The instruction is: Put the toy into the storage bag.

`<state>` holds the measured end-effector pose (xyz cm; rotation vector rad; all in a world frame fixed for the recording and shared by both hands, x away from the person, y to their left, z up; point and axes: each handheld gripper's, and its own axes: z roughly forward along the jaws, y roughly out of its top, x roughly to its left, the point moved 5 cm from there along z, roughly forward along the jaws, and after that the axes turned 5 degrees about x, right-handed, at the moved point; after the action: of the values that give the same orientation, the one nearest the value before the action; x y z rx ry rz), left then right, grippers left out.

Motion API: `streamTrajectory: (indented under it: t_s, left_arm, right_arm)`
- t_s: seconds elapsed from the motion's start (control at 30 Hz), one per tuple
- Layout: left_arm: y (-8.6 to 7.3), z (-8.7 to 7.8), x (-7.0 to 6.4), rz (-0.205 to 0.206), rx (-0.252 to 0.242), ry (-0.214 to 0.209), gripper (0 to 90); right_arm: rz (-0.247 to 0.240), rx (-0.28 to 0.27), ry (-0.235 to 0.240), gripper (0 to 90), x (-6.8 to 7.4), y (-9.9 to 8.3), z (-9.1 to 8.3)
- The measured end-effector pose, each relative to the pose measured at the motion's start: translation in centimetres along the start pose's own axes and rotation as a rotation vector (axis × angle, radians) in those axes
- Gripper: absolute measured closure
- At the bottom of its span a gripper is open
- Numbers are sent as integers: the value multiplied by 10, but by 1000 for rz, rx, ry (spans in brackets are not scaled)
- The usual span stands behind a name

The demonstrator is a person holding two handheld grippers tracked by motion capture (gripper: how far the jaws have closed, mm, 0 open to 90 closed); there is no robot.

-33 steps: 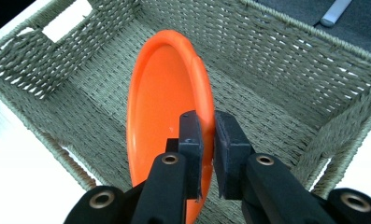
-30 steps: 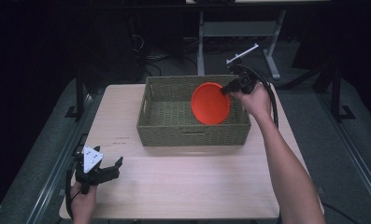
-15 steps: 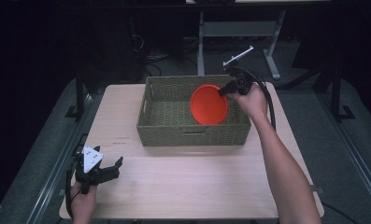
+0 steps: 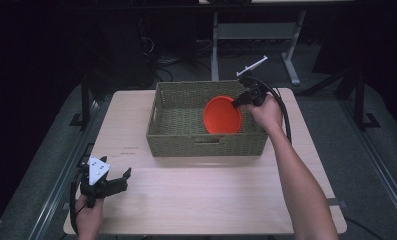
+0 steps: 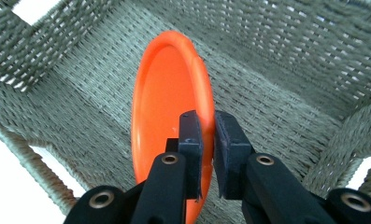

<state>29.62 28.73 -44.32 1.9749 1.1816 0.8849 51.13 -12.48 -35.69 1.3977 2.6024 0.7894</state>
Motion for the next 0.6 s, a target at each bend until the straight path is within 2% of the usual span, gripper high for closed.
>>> streamTrajectory:
  t_s: [0.27,0.6]
  left_arm:
    - [0,0,0,0,2,0,129]
    - [0,-1,0,7,1,-1,128]
  right_arm:
    - [-2,10,11,818,1,-2,11]
    - [-3,57,12,816,4,-7,26]
